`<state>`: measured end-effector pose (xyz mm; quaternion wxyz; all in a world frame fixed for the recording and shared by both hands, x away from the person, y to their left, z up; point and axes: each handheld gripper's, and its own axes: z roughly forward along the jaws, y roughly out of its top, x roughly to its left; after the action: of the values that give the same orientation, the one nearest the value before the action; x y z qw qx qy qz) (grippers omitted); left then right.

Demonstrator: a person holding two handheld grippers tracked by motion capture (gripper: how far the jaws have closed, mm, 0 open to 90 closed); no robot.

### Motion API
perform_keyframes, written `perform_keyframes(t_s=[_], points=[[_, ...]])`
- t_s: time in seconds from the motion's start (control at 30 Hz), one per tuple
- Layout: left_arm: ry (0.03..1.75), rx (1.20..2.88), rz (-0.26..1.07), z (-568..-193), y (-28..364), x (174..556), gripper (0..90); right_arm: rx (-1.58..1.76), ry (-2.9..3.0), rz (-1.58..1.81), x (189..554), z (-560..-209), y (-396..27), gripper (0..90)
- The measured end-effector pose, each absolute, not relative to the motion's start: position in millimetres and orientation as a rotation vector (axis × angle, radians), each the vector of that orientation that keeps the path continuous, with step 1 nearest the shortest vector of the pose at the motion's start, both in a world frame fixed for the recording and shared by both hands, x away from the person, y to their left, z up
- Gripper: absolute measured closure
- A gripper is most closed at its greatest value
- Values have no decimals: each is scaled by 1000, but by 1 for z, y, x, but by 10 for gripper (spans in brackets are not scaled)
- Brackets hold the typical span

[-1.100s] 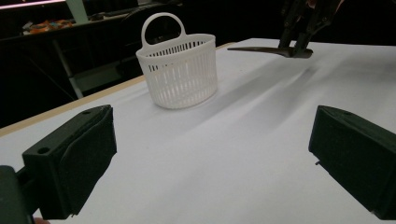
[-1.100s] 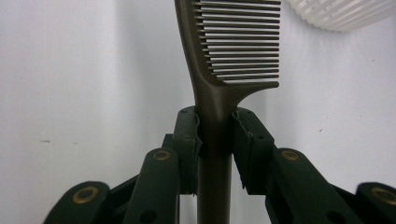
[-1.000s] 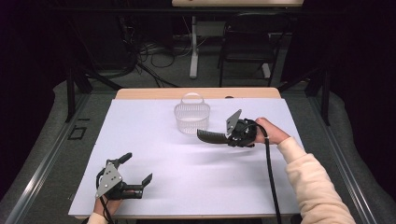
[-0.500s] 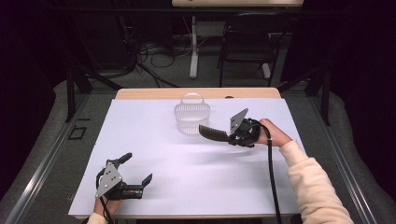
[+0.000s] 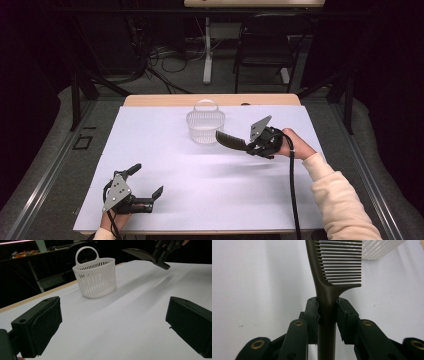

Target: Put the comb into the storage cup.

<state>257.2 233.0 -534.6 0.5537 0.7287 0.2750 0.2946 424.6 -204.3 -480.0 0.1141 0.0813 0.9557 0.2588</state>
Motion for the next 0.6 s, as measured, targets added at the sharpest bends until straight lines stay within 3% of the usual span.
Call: perform_keyframes(t_s=[0.6], points=[[656, 1714, 694, -535, 233, 257, 3, 283, 2752, 820, 424, -480, -207, 722]])
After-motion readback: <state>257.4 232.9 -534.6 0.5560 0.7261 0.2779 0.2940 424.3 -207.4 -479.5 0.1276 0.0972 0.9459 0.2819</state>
